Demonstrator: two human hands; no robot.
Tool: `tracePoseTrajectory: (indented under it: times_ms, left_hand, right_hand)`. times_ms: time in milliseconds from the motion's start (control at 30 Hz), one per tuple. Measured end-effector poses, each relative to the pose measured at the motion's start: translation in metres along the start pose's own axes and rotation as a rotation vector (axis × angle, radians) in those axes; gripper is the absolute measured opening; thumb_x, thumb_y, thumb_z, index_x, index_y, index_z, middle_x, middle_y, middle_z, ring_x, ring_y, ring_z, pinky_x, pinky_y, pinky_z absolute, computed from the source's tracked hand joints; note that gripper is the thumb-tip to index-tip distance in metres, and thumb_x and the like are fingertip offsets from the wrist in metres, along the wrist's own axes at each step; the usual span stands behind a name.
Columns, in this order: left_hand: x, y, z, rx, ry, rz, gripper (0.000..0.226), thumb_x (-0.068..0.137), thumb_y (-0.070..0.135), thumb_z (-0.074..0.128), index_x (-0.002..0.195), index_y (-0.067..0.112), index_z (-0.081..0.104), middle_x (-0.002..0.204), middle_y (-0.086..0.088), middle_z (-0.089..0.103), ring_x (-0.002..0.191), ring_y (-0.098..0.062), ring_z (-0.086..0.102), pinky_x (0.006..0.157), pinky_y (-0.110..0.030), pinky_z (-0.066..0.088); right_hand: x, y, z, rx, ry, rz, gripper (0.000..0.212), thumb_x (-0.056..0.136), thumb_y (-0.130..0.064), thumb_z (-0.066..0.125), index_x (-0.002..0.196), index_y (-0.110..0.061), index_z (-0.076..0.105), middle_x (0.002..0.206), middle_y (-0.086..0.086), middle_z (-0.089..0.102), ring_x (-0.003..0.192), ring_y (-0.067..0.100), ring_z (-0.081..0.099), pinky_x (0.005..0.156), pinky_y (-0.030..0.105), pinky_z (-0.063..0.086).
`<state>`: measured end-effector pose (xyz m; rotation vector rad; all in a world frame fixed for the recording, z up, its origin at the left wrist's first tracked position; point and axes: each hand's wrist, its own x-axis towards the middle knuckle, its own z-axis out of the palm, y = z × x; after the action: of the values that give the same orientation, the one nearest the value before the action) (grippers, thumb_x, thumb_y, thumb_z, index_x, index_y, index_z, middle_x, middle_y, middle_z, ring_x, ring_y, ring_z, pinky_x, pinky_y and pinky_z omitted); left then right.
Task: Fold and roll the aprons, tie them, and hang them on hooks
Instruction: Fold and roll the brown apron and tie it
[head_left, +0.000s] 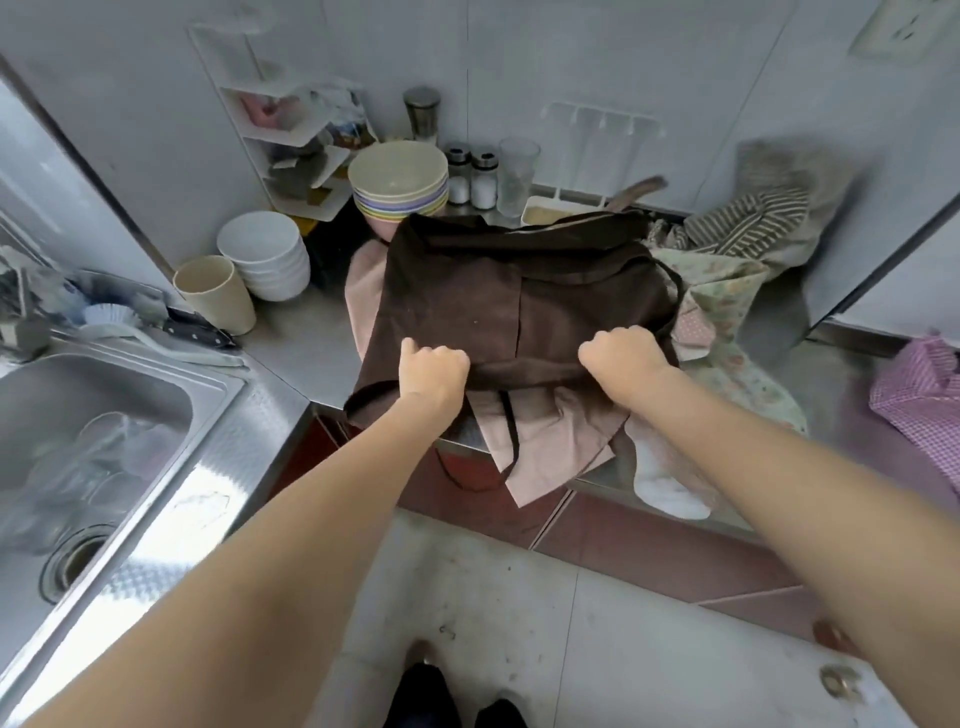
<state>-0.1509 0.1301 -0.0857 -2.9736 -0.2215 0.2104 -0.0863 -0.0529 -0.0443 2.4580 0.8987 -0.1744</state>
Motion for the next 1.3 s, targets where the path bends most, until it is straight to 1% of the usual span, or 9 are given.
tracePoseTrajectory:
  times_ms: [267, 400, 533, 633, 800, 933, 1033, 1133, 1300]
  left_hand:
    - [-0.015, -0.043, -0.049, -0.385, 0.2, -0.255, 0.022, 0.085, 0.029, 0.057, 0.098, 0.013, 0.05, 0.098, -0.006, 0.064, 0.097, -0.03, 0.059, 0.096, -0.039, 0.029]
    - [-0.029, -0.06, -0.058, -0.176, 0.268, -0.197, 0.03, 0.088, 0.017, 0.05, 0.118, 0.013, 0.047, 0.108, -0.004, 0.062, 0.101, -0.029, 0.058, 0.094, -0.036, 0.03]
    - [-0.049, -0.081, -0.051, -0.03, -0.046, -0.16, 0.03, 0.088, 0.002, 0.047, 0.116, 0.009, 0.053, 0.113, -0.008, 0.061, 0.108, -0.029, 0.056, 0.091, -0.034, 0.036]
    - [-0.055, -0.1, -0.052, -0.081, -0.315, -0.074, 0.032, 0.084, 0.002, 0.05, 0.116, 0.005, 0.053, 0.098, -0.008, 0.055, 0.099, -0.029, 0.059, 0.073, -0.032, 0.041]
    - [-0.043, -0.126, -0.075, -0.067, -0.588, 0.058, 0.039, 0.08, 0.003, 0.051, 0.119, 0.004, 0.051, 0.083, -0.008, 0.049, 0.075, -0.027, 0.047, 0.066, -0.031, 0.038]
    - [-0.012, -0.129, -0.076, -0.079, -0.401, 0.063, 0.038, 0.088, 0.003, 0.048, 0.125, 0.007, 0.054, 0.102, -0.01, 0.054, 0.091, -0.029, 0.054, 0.078, -0.033, 0.044]
    - [0.02, -0.122, -0.075, -0.11, -0.175, -0.004, 0.039, 0.092, 0.006, 0.046, 0.13, 0.015, 0.051, 0.122, -0.011, 0.057, 0.112, -0.03, 0.054, 0.097, -0.039, 0.039]
    - [0.054, -0.111, -0.074, -0.077, -0.076, -0.041, 0.038, 0.092, 0.006, 0.045, 0.13, 0.012, 0.05, 0.124, -0.01, 0.056, 0.117, -0.029, 0.051, 0.103, -0.04, 0.031]
    - [0.127, -0.098, -0.054, -0.09, -0.218, -0.024, 0.036, 0.092, 0.009, 0.046, 0.128, 0.013, 0.051, 0.128, -0.008, 0.054, 0.121, -0.028, 0.049, 0.106, -0.042, 0.03]
  right_hand:
    - [-0.013, 0.03, -0.06, 0.322, 0.299, 0.224, 0.025, 0.09, 0.0, 0.041, 0.113, -0.001, 0.05, 0.116, 0.017, 0.054, 0.108, 0.035, 0.054, 0.074, 0.037, 0.037]
    - [-0.029, 0.02, -0.068, 0.352, 0.072, 0.189, 0.029, 0.089, -0.004, 0.04, 0.117, -0.003, 0.051, 0.12, 0.018, 0.055, 0.11, 0.037, 0.055, 0.078, 0.036, 0.041]
    - [-0.045, 0.006, -0.065, 0.386, -0.274, 0.125, 0.04, 0.093, -0.006, 0.035, 0.131, -0.002, 0.045, 0.133, 0.019, 0.047, 0.111, 0.034, 0.052, 0.085, 0.033, 0.047]
    - [-0.057, -0.006, -0.066, 0.408, -0.488, 0.08, 0.044, 0.091, -0.006, 0.037, 0.134, -0.005, 0.042, 0.133, 0.016, 0.048, 0.095, 0.026, 0.05, 0.057, 0.022, 0.042]
    - [-0.051, -0.01, -0.068, 0.57, -0.695, 0.147, 0.036, 0.09, -0.008, 0.053, 0.124, -0.005, 0.043, 0.111, 0.022, 0.053, 0.089, 0.035, 0.06, 0.08, 0.041, 0.053]
    - [-0.026, 0.003, -0.066, 0.534, -0.415, 0.214, 0.039, 0.087, -0.001, 0.045, 0.126, -0.006, 0.051, 0.129, 0.02, 0.051, 0.103, 0.035, 0.06, 0.071, 0.034, 0.053]
    - [0.003, 0.019, -0.06, 0.365, -0.192, 0.296, 0.039, 0.087, 0.001, 0.039, 0.123, -0.007, 0.053, 0.128, 0.015, 0.052, 0.115, 0.033, 0.053, 0.094, 0.035, 0.045]
    - [0.027, 0.029, -0.058, 0.313, -0.167, 0.348, 0.039, 0.089, 0.001, 0.04, 0.126, -0.01, 0.051, 0.128, 0.012, 0.05, 0.117, 0.033, 0.052, 0.092, 0.038, 0.044]
    - [0.092, 0.046, -0.033, 0.25, -0.219, 0.267, 0.037, 0.091, 0.001, 0.041, 0.125, -0.01, 0.052, 0.125, 0.011, 0.052, 0.114, 0.03, 0.053, 0.081, 0.035, 0.042]
